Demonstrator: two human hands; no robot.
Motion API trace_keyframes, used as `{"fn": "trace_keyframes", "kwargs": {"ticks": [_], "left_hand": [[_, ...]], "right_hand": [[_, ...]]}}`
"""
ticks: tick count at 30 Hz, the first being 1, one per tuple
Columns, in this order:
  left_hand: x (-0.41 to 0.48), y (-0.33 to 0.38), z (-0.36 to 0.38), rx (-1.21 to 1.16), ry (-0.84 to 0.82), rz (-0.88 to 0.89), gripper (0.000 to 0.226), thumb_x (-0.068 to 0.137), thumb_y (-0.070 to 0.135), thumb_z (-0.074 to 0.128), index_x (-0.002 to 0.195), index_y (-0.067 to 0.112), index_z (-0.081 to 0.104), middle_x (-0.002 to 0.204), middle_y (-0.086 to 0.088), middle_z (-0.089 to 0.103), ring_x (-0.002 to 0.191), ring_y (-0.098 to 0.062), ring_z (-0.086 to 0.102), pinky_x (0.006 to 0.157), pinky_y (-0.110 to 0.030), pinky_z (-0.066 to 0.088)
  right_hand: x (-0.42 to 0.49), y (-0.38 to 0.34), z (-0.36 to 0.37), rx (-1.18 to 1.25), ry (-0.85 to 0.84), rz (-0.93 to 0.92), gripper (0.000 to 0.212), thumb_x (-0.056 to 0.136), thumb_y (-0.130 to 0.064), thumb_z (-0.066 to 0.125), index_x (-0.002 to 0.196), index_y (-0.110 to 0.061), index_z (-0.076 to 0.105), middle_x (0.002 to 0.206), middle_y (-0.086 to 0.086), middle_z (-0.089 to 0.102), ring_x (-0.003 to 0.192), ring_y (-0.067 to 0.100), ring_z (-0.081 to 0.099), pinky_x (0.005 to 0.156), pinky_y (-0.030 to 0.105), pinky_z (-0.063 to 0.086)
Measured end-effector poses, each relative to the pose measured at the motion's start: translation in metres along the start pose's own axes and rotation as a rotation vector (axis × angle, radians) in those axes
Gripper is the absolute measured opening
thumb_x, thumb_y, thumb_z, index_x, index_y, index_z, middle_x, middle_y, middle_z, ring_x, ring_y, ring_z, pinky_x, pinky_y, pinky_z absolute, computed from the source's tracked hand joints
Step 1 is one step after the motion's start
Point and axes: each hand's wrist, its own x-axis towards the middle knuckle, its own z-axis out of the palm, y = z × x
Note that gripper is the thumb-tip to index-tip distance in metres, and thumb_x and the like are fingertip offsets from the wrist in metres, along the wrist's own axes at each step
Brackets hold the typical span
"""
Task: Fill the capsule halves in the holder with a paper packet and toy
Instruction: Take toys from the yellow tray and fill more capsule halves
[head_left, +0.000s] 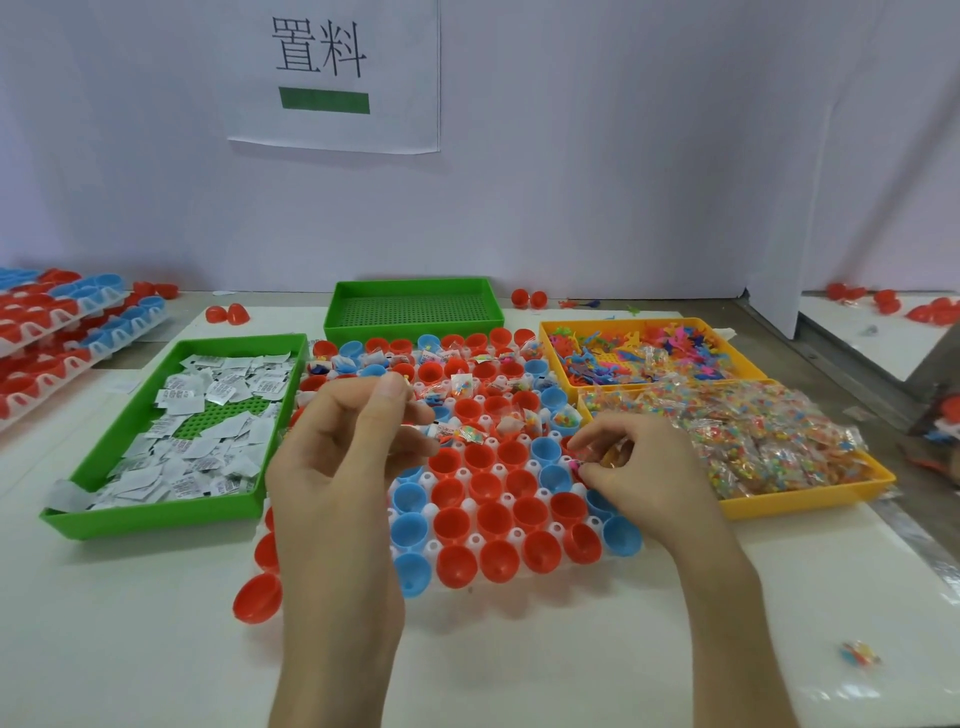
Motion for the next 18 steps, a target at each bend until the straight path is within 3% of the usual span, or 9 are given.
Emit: {"fn": "trace_keyframes", "kwargs": {"ticks": [6,11,18], "left_hand": [[0.003,-0.001,-0.005,0.008,0.033,0.008,0.017,0.086,0.029,0.064,0.070,0.026,0.069,0.074,0.002,0.066,0.065,-0.013,0.059,0.071,-0.028,0.049],[0.005,-0.003,-0.011,0.011,0.049,0.029,0.027,0.094,0.021,0.061,0.069,0.026,0.070,0.073,0.004,0.066,0.064,-0.011,0.060,0.065,-0.020,0.053],[0.020,-0.002,-0.038,0.135,0.040,0.045,0.019,0.094,0.027,0.064,0.077,0.028,0.072,0.078,0.005,0.073,0.070,-0.012,0.068,0.068,-0.021,0.056]], "right_hand": [[-0.003,0.001,-0.007,0.041,0.008,0.002,0.028,0.077,-0.008,0.080,0.076,-0.035,0.071,0.077,-0.013,0.066,0.067,0.006,0.058,0.056,0.016,0.043],[-0.005,0.002,-0.015,0.062,-0.018,-0.003,0.029,0.079,-0.010,0.081,0.087,-0.036,0.073,0.081,-0.016,0.070,0.068,0.002,0.061,0.052,0.007,0.044],[-0.005,0.004,-0.018,0.152,0.066,-0.040,0.017,0.087,-0.016,0.075,0.088,-0.033,0.075,0.083,-0.020,0.070,0.074,0.001,0.064,0.057,0.009,0.045]]}}
